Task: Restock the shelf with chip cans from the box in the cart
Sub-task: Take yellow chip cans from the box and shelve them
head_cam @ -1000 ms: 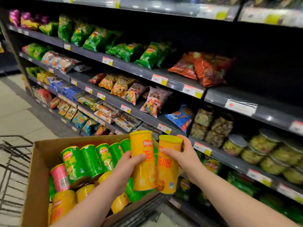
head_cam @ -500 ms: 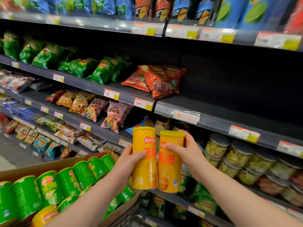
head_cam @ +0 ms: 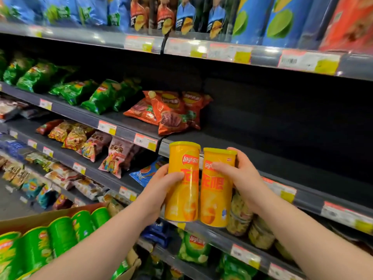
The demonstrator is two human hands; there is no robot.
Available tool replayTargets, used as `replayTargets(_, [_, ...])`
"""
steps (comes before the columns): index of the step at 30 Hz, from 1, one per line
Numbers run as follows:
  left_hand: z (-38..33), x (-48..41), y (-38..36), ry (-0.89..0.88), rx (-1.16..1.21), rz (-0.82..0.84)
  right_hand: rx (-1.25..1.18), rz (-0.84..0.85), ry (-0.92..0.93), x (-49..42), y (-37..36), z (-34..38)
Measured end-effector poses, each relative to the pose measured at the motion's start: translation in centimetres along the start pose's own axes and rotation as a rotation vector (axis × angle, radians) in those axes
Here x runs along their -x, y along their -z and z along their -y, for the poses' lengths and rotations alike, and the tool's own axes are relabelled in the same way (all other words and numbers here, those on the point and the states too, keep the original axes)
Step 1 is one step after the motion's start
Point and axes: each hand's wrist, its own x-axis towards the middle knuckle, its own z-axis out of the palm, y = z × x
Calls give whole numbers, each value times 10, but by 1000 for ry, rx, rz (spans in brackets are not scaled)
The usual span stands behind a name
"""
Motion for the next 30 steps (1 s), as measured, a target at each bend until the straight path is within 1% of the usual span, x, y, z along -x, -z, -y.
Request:
replayTargets(8, [-36, -47, 5, -65, -63, 69, 23, -60, 64, -42, 6, 22])
replayTargets(15, [-65, -101, 20, -63, -8, 109, 73, -199, 108, -88, 4, 47])
replayTargets(20, [-78, -141, 41, -95, -11, 128, 32, -322, 140, -125, -5, 51])
replayTargets(25, [-86, -169, 52, -78, -7, 193, 10, -450, 117, -151, -11, 47])
replayTargets(30, [-88, -187, 47, -78, -3, 239, 92, -521, 88, -178, -5, 43])
